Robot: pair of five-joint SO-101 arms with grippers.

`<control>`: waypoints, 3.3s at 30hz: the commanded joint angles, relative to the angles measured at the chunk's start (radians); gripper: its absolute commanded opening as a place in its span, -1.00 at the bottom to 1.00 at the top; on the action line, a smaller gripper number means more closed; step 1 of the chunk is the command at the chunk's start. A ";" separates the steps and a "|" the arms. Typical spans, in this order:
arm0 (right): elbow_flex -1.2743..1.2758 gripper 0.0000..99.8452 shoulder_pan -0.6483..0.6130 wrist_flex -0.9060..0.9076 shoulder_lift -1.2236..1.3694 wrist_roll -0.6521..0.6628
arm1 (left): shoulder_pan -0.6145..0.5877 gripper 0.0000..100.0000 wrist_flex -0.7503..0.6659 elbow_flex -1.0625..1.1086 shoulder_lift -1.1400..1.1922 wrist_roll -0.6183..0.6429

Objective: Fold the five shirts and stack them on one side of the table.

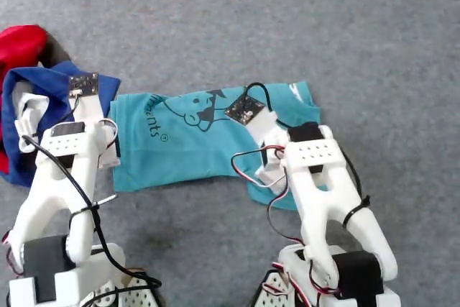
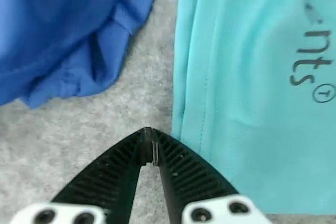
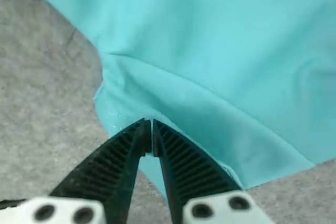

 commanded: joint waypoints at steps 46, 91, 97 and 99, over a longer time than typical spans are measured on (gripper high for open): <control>-1.354 -0.97 0.333 -0.038 1.148 -0.097 | 0.018 -0.94 0.103 -0.909 0.749 0.121; -1.882 -0.97 0.483 0.634 1.241 0.110 | 0.136 -0.94 -0.011 -0.214 0.255 0.077; -1.842 -0.97 0.483 0.620 1.216 0.109 | 0.044 -0.94 -0.005 -0.269 0.275 0.087; -1.840 -0.97 0.483 0.628 1.181 0.114 | 0.013 -0.94 0.092 -0.338 0.270 0.087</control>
